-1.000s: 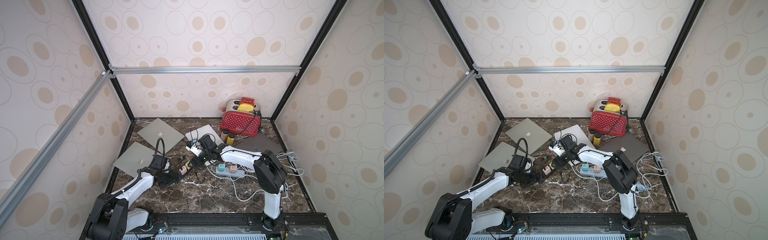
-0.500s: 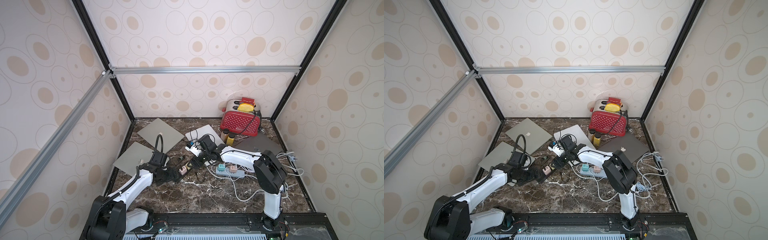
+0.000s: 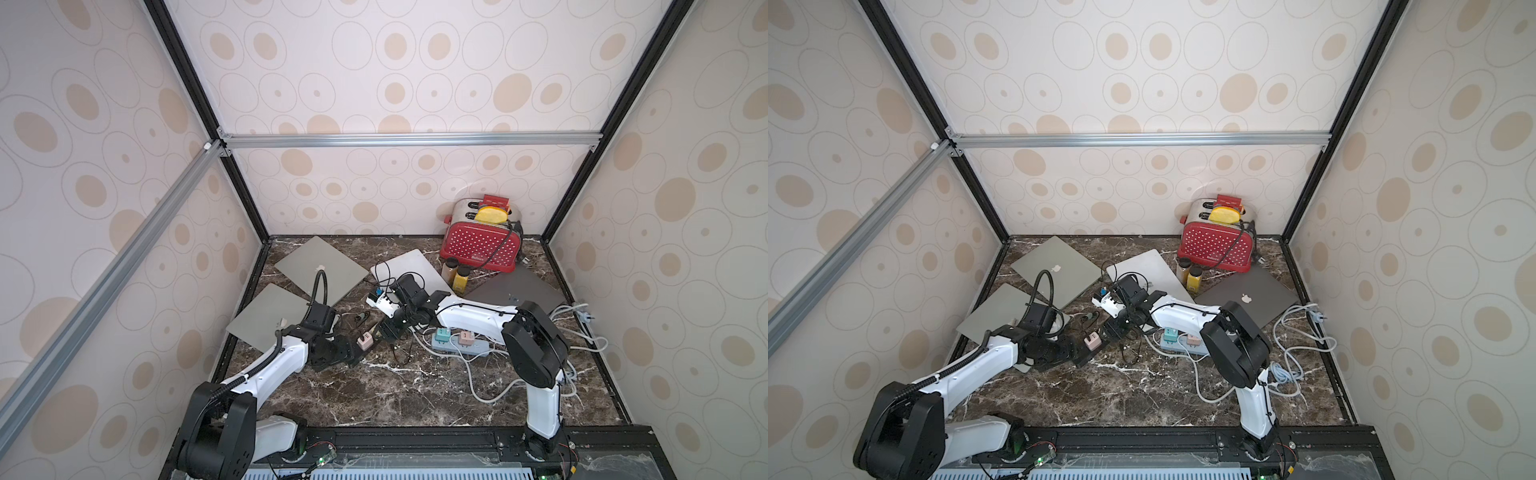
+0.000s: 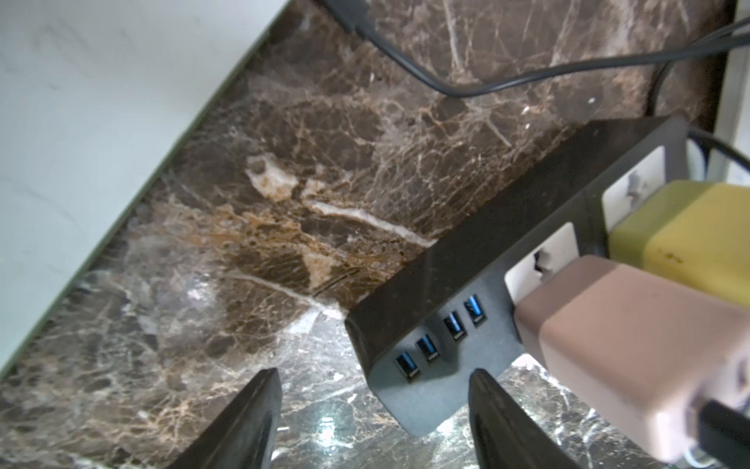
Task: Unplug the laptop charger
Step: Remove the plug from the socket.
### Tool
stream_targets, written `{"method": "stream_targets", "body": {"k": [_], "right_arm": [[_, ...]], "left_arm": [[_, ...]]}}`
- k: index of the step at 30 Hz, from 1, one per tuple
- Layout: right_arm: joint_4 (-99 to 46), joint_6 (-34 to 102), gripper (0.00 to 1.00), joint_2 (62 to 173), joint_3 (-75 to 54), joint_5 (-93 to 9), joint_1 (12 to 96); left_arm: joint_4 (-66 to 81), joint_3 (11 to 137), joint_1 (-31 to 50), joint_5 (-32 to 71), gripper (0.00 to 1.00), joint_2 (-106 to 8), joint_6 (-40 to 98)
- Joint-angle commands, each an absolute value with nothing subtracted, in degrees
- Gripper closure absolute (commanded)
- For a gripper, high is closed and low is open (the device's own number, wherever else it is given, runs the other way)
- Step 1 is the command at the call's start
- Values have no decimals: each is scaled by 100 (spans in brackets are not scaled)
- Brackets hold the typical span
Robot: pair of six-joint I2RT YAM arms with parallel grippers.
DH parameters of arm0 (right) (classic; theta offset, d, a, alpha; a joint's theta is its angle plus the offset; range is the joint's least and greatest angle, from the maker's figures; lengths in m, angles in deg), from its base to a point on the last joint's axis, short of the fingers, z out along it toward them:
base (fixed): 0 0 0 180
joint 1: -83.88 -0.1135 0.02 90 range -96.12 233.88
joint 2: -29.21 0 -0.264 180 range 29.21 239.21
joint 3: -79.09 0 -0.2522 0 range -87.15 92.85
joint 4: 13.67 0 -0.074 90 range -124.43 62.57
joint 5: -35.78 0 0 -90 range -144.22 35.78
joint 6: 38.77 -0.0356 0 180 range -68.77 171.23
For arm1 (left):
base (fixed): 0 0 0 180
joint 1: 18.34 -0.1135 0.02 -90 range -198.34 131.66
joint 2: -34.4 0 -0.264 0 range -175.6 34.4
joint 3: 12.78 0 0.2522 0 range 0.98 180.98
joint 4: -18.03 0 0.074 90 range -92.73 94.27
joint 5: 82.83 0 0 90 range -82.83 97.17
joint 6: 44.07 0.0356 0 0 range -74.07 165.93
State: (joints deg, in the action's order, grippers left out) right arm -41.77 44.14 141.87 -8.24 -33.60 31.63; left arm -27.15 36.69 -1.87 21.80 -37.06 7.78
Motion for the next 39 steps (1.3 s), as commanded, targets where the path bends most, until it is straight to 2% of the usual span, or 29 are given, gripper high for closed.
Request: {"method": "stream_targets", "body": {"k": [1, 7, 14, 16, 21, 24, 31, 34, 39], "right_arm": [[-4278, 4367, 34, 14311, -725, -3543, 3123], [-4095, 4285, 38, 14267, -830, -3758, 3048], [-4007, 4192, 43, 14296, -840, -4071, 2835], [-3992, 4170, 49, 14230, -876, -4201, 2775], [-4041, 4217, 73, 14091, -918, -4505, 2707], [-4136, 4328, 80, 13985, -871, -4783, 2645], [-4373, 4012, 81, 13635, -758, -4928, 2600], [-4580, 3552, 81, 13682, -611, -4564, 2757], [-4632, 3768, 82, 13591, -692, -5194, 2730]], "left_arm": [[-2652, 3601, -164, 2024, 32, -3818, 852], [-2528, 3552, -164, 2092, 41, -3933, 856], [-2469, 3434, -172, 2200, 44, -3909, 828], [-2481, 3412, -171, 2207, 45, -3881, 825], [-2452, 3356, -172, 2192, 49, -3894, 809], [-2377, 3302, -171, 2224, 49, -3927, 781], [-2369, 3263, -168, 2240, 51, -3932, 787], [-2342, 3262, -166, 2287, 51, -3959, 788], [-2342, 3253, -165, 2316, 51, -3960, 793]]}}
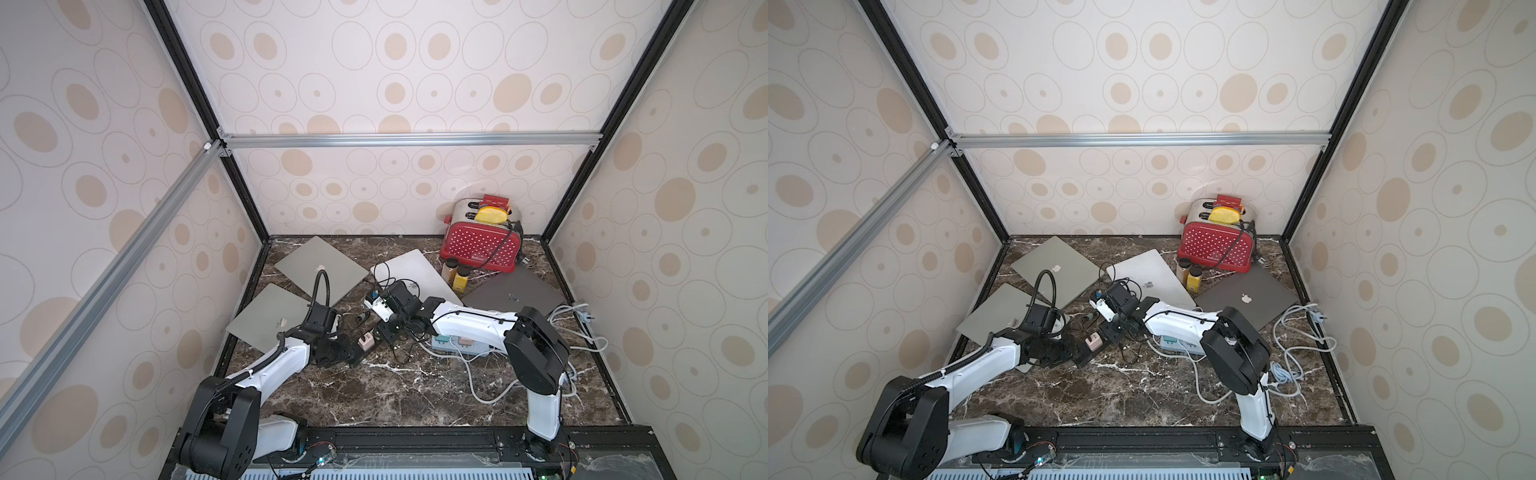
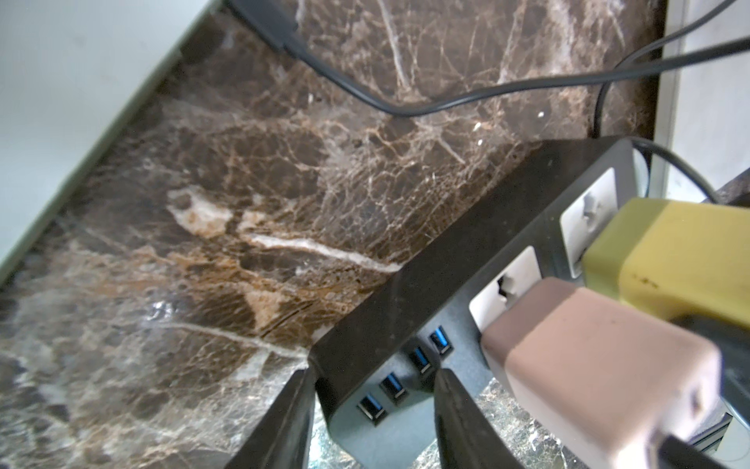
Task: Unplug the laptop charger
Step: Remove the plug from the socket, then place the plug at the center of the board.
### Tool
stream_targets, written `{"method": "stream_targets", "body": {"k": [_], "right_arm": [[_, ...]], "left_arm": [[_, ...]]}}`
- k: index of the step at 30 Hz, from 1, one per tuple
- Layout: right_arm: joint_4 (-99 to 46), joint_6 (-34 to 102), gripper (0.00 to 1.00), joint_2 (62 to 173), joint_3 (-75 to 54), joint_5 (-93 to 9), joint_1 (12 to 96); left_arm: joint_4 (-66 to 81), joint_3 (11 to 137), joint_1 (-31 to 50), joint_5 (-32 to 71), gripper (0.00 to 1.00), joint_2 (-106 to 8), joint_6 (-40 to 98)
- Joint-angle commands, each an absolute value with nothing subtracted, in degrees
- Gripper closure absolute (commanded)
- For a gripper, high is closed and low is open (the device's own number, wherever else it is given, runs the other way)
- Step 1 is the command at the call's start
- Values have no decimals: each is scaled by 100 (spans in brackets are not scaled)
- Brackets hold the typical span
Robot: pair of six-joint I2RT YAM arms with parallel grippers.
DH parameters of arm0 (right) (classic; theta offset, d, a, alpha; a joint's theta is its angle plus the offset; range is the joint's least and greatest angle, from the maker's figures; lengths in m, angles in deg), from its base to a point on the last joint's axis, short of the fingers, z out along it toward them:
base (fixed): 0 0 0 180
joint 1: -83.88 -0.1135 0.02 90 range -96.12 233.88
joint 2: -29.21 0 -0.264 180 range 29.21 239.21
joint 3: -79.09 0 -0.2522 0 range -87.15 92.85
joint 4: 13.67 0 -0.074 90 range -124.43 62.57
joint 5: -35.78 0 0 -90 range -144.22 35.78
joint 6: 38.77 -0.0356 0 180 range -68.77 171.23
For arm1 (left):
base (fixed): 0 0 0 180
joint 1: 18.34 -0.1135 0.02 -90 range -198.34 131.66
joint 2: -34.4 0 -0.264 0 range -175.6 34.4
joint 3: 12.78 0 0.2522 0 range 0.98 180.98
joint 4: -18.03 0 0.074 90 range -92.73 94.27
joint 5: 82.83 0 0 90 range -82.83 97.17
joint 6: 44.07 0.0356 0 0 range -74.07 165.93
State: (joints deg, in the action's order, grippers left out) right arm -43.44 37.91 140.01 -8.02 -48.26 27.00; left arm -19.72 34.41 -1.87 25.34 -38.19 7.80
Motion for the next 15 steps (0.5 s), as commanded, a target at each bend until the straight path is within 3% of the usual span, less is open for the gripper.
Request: {"method": "stream_targets", "body": {"k": [1, 8, 11, 15], "right_arm": [[-4632, 3831, 83, 13526, -735, -5326, 2728], [-4256, 4019, 82, 13028, -1199, -5419, 2753], [-4824, 3945, 82, 13019, -1137, -5550, 2790], [-5202, 3776, 81, 13038, -1347, -5001, 2930]], "left_arm": [[-2342, 3253, -167, 2319, 51, -3951, 794], [-2329, 3272, -164, 2332, 50, -3987, 804], [-2440, 3356, -166, 2325, 45, -3907, 823], [-2682, 3555, -165, 2244, 37, -3616, 934]]}}
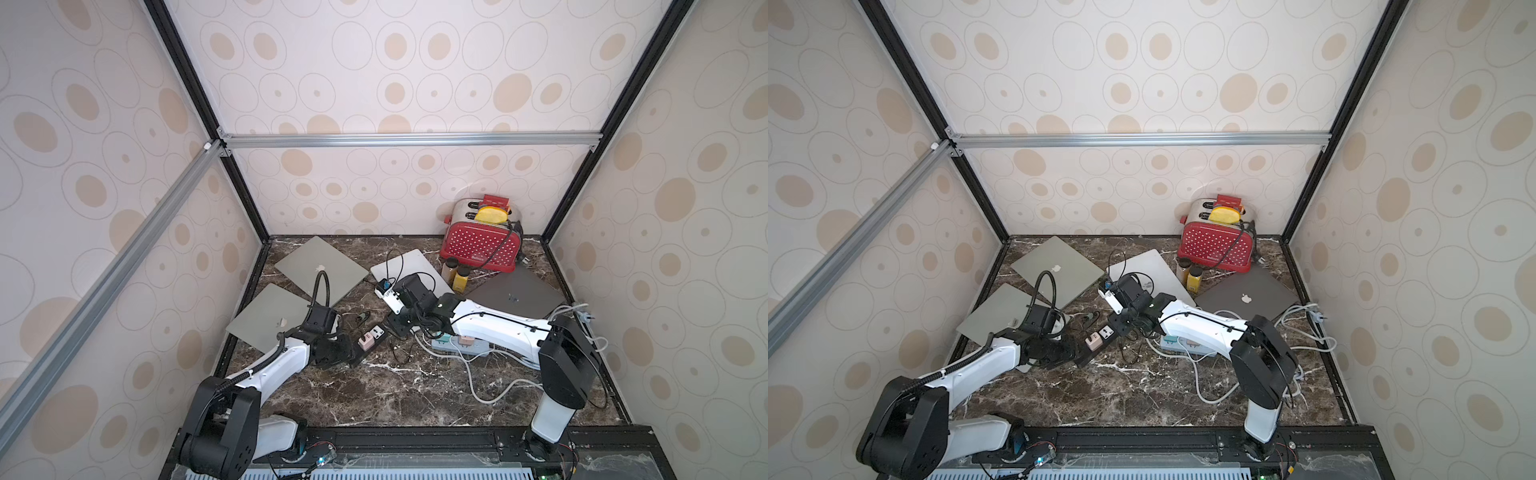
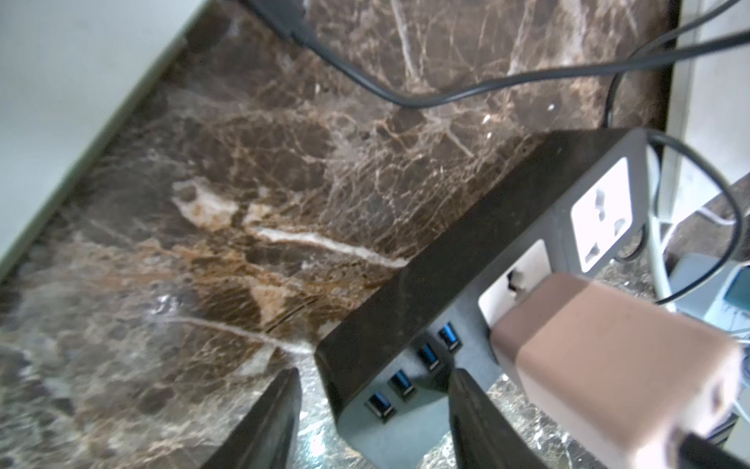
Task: Unplug the laptop charger
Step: Place the plug at the center of the board.
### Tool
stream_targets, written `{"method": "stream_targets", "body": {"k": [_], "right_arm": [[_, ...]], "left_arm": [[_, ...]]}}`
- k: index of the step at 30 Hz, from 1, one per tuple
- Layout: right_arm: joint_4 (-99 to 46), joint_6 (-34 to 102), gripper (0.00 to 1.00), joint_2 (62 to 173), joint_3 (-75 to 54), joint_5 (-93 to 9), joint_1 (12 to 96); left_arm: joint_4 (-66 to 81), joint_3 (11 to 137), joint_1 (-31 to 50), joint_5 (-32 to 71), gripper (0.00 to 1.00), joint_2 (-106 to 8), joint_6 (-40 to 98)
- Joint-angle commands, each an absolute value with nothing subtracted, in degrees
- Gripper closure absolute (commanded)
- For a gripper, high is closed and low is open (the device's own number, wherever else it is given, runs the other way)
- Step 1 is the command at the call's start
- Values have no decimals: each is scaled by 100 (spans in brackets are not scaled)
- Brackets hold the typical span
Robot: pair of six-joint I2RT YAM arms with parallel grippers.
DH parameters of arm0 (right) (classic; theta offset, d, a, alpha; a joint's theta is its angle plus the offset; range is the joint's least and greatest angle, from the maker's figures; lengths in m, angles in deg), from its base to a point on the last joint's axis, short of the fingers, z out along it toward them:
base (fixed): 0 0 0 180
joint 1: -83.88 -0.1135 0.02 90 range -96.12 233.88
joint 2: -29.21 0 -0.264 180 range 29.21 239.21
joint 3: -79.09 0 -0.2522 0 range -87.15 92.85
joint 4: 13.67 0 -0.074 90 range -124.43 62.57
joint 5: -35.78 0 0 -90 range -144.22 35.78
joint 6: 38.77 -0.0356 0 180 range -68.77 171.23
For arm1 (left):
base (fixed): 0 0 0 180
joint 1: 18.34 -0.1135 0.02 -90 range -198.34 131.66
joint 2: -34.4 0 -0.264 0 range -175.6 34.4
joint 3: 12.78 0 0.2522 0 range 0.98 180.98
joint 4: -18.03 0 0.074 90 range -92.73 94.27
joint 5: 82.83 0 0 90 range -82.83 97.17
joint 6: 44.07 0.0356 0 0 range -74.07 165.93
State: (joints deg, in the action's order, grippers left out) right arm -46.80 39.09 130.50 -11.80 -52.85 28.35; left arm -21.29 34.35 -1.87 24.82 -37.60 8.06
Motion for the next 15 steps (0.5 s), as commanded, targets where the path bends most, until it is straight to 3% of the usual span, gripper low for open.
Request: {"method": "stream_targets", "body": {"k": [1, 15], "right_arm": [[-5276, 3738, 81, 13066, -1394, -4874, 2955], [-5271, 3518, 67, 13623, -1472, -4582, 3128]], "left_arm": [[-2701, 3561, -168, 2240, 35, -3518, 931], [-2913, 3806, -172, 2372, 14, -2966, 1105]]}}
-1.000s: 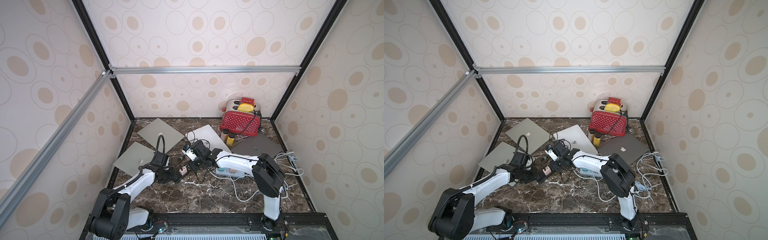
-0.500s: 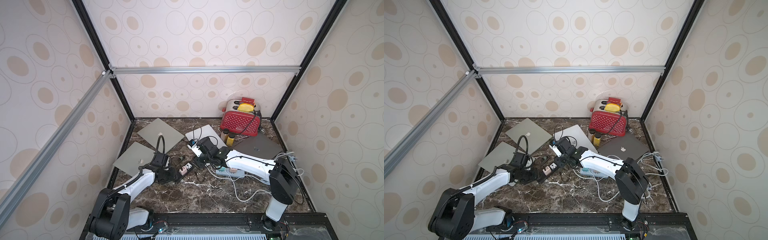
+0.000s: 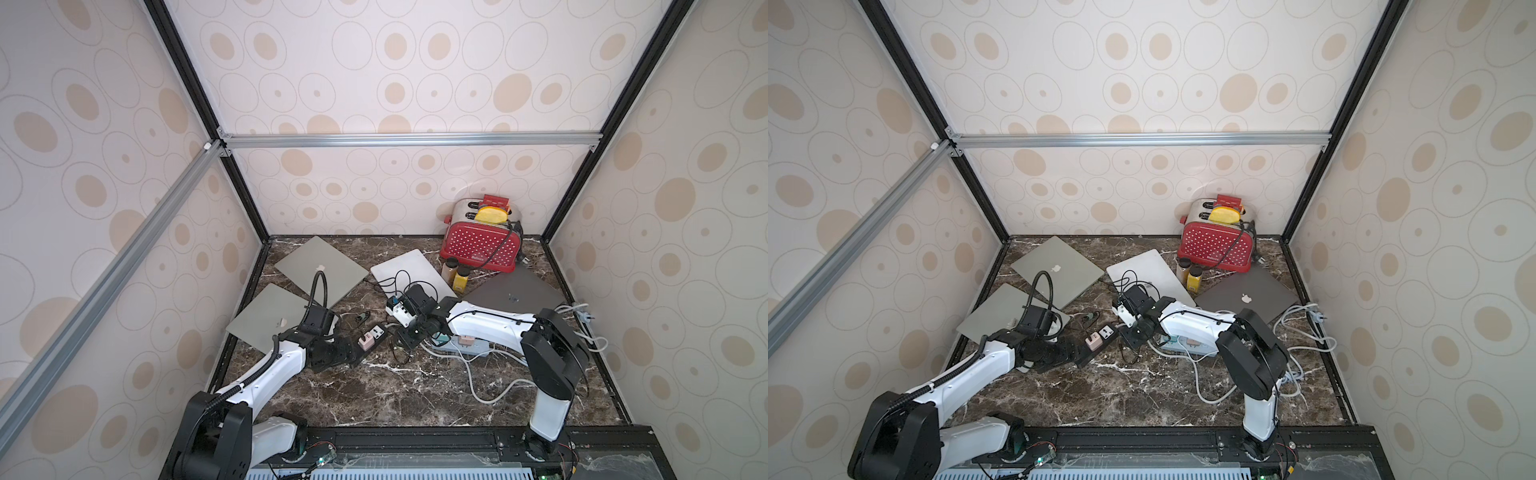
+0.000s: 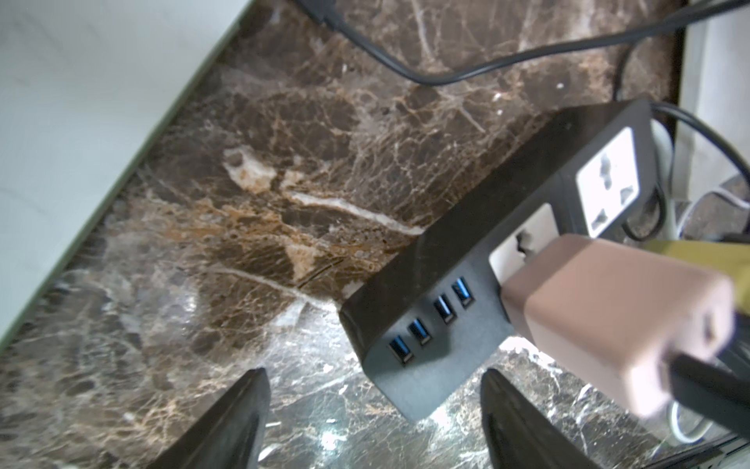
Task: Unplug the laptop charger
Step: Place the plug at the center of the board.
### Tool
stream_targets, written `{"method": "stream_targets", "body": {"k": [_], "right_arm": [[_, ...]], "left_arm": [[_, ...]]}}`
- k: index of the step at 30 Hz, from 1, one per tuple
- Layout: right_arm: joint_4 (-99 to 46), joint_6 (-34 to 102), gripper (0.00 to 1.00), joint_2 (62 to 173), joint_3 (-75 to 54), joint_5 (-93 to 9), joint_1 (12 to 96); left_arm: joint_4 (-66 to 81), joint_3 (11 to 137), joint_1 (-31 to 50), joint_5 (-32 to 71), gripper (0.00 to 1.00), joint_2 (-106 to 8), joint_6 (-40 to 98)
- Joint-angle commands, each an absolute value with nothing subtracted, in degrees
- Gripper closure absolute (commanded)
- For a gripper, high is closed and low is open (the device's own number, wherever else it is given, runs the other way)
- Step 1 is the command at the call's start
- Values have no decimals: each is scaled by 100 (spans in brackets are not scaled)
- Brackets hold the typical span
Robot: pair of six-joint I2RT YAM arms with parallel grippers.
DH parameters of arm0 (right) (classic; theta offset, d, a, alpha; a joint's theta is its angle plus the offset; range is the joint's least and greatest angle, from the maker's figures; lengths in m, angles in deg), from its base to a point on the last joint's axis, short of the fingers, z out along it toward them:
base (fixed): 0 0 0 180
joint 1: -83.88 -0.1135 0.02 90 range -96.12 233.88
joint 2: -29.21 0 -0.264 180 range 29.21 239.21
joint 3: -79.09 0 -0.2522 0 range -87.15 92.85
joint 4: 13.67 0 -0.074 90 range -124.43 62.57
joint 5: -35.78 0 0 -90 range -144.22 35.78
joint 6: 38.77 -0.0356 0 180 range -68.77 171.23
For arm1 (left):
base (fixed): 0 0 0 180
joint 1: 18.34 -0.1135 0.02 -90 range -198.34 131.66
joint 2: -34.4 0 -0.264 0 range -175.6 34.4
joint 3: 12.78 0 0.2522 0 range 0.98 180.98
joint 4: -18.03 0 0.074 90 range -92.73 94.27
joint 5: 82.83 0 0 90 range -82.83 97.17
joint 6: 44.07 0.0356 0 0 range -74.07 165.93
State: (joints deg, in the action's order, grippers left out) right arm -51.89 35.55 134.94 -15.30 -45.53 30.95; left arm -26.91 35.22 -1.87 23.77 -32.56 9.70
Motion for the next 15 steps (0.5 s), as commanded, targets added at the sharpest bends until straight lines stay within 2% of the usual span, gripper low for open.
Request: {"method": "stream_targets", "body": {"k": [1, 7, 13, 15], "right_arm": [[-5260, 3518, 66, 13642, -1490, -4577, 3147], [-5203, 3507, 58, 13687, -1507, -4551, 3185], [-5229, 3487, 57, 13705, -1548, -4404, 3185], [-5229, 3485, 53, 13681, -1618, -4447, 3185]], "left_arm": [[-2952, 3824, -167, 2373, 13, -2885, 1104], [-3156, 3860, -169, 2173, 10, -2431, 980], [-3485, 3893, -168, 1966, 9, -2141, 836], [-3570, 3904, -165, 1831, 9, -1989, 814]]}}
